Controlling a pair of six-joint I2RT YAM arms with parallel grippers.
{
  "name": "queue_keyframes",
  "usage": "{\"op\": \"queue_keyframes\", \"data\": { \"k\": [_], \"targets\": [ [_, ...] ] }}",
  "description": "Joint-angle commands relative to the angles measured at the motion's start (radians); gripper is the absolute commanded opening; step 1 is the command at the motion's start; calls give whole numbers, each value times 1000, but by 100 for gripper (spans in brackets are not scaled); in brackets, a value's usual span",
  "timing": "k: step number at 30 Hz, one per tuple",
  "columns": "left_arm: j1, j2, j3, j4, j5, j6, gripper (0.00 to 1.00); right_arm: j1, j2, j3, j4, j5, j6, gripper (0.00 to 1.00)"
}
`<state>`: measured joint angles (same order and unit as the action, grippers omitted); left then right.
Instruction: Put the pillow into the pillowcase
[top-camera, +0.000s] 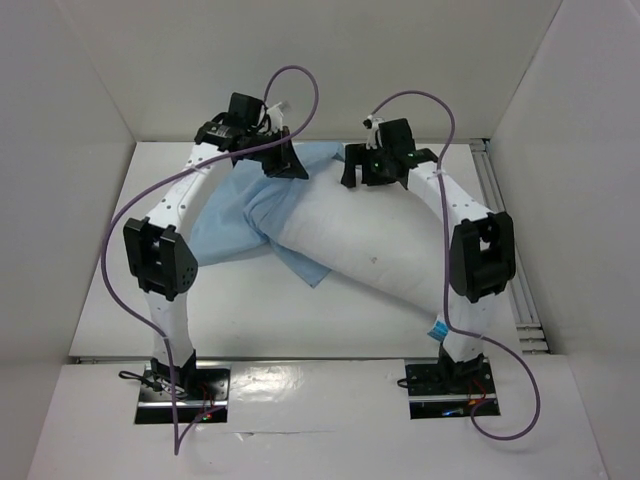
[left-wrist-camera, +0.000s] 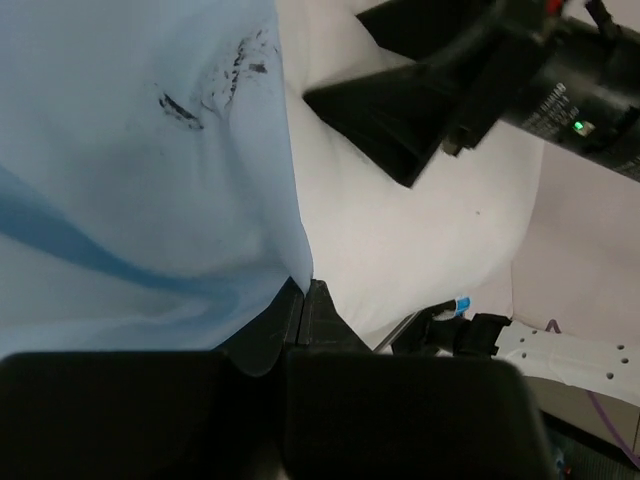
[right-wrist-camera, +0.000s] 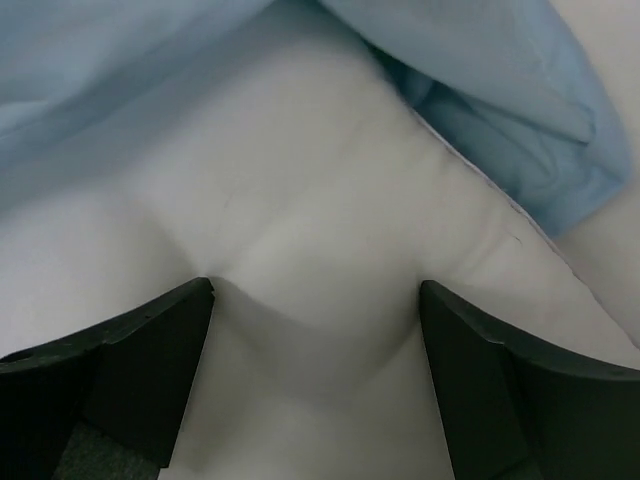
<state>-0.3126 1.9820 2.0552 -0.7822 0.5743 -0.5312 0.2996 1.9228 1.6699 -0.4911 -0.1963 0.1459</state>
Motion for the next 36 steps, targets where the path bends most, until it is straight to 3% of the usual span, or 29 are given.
{"op": "queue_keyframes", "data": {
  "k": [1,2,3,4,5,10,16,20,23,27,28,29,31,32,33,34,36],
  "targets": [
    [-8,29,45,40,38,-16,0,44,-96,-85,34,-262,-62,89],
    [-17,29,45,40,48,-16,0,44,-96,-96,43,-294,-62,76],
    [-17,29,45,40,59,-16,0,44,-106,-107,58,-314,-52,31],
    [-17,40,45,40,68,-16,0,44,-120,-117,95,-348,-40,8],
    [-17,40,45,40,78,-16,0,44,-134,-131,114,-348,-22,0],
    [-48,20,95,40,78,-16,0,16,-312,-200,319,-272,161,0],
    [-57,0,135,31,151,-16,0,25,-334,-115,367,1,352,0],
    [-109,-106,-8,31,128,-7,0,26,-265,-99,359,164,455,0],
    [-143,-190,-194,81,79,2,0,26,-214,-134,431,196,540,0],
    [-152,-232,-290,92,102,2,0,26,-147,-109,445,196,583,0],
    [-152,-232,-270,92,81,14,3,26,-146,-108,445,196,593,0],
    [-152,-232,-195,25,15,45,15,26,-136,-108,445,196,593,0],
    [-152,-218,-92,-56,-69,83,49,16,-136,-99,433,186,593,0],
    [-152,-207,-7,-93,-152,117,81,7,-136,-99,433,175,584,0],
    [-152,-207,25,-144,-184,132,95,7,-127,-88,416,164,584,0],
    [-140,-207,48,-158,-214,143,100,7,-127,-88,405,146,575,0],
    [-116,-232,60,-167,-270,152,100,7,-117,-88,405,133,575,0]
  ]
}}
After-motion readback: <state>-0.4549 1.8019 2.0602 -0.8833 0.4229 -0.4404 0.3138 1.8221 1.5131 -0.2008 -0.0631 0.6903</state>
